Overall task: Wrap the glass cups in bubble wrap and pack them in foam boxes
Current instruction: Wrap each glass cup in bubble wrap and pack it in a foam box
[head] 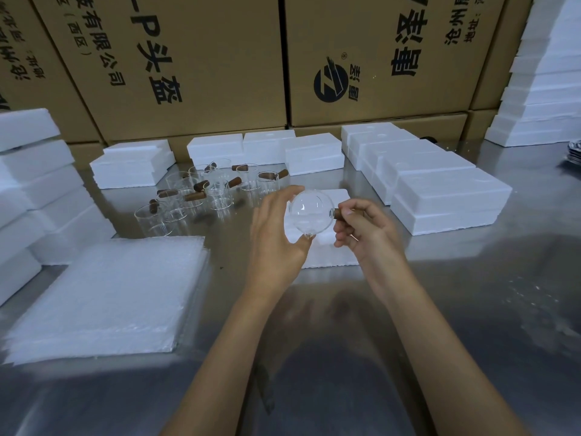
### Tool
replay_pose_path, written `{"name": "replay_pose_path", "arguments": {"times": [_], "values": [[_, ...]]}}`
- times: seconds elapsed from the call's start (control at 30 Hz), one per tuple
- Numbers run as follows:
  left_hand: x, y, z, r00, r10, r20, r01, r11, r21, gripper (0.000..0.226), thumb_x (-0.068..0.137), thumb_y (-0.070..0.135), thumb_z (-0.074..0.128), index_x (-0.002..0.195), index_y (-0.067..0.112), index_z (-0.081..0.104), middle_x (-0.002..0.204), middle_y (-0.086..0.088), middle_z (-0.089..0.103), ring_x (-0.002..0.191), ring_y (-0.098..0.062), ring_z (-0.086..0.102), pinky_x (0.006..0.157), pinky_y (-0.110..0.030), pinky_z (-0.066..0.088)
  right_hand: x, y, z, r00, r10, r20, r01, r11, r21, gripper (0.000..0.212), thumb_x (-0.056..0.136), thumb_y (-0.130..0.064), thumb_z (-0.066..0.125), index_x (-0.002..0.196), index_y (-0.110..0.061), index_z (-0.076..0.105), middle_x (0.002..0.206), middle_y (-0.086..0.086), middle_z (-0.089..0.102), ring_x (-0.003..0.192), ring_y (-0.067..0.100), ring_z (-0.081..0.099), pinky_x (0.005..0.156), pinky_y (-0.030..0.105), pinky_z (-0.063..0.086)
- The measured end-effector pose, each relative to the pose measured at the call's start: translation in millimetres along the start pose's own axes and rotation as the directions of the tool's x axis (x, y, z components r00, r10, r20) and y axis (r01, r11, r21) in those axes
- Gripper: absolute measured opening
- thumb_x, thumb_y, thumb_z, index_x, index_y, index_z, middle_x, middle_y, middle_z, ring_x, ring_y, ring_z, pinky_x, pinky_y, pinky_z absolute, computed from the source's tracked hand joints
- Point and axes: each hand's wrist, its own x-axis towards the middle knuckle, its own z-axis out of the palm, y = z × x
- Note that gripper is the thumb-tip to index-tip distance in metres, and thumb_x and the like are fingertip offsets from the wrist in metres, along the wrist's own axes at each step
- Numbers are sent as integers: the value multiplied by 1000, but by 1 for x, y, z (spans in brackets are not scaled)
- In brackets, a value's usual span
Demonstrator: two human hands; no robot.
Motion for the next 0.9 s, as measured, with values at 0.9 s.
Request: {"name": "replay_pose_path", "arguments": {"times": [0.9], "values": [[-5, 2, 3, 996, -80, 40, 79, 996, 31, 64, 70, 51, 82, 117, 48, 38, 108, 28, 49, 104, 8, 47, 78, -12, 40, -1, 6, 0, 982, 91, -168, -130, 963, -235, 32, 99, -39, 60, 91, -10, 71, 53, -2, 56, 42, 11, 42, 43, 19, 39]]}}
